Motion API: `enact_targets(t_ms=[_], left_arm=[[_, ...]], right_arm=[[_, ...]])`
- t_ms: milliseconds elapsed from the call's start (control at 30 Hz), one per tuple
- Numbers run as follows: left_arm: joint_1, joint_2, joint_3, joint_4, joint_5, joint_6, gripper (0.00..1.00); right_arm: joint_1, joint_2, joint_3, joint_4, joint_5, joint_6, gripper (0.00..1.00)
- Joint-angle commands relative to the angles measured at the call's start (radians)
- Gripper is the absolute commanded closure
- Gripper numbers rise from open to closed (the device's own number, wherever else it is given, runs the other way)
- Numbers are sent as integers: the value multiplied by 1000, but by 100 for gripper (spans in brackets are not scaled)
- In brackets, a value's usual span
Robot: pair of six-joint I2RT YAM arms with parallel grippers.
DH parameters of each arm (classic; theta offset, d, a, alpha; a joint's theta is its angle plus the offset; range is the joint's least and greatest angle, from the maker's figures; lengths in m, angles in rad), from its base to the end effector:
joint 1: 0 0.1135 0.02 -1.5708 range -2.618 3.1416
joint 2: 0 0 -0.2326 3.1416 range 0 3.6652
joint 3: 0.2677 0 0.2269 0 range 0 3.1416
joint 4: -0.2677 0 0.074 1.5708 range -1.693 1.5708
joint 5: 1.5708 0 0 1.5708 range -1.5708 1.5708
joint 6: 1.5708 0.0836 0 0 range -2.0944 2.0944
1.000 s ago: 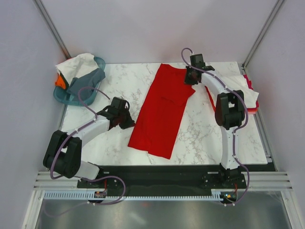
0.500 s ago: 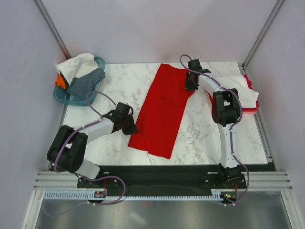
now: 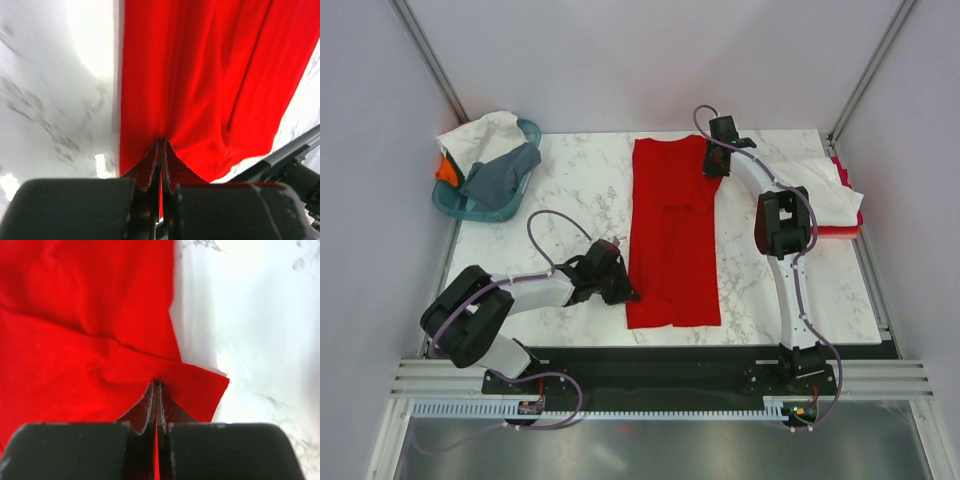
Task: Fold and stack the t-shirts
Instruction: Fold the tshirt
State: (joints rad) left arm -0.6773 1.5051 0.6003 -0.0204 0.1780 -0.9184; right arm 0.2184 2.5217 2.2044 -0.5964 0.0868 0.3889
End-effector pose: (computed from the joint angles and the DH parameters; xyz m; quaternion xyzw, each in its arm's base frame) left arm 0.2098 -0.1877 0.0858 -0.0856 0.9411 -0.2850 0.1603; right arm 0.5209 0.1082 0.1128 0.0945 0.9410 0.0572 0.3199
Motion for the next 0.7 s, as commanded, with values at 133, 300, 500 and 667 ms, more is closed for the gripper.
enact_targets(t_ms=[133,300,500,667], left_arm=[[-99,-66,-74,-160,-101,-88,98],[-94,-106,32,-279,-130,-31,95],[-10,-138,176,-328,-63,55,92],[157,-47,366,-325,-28,154,91]], right_arm=[[-1,98,97,-65,-13,-18,77],[-1,-20,40,-22,-16,-31,61],[-2,-164,-29,-10,-54,-51,54],[6,-305,-179,47,-137,-39,59]])
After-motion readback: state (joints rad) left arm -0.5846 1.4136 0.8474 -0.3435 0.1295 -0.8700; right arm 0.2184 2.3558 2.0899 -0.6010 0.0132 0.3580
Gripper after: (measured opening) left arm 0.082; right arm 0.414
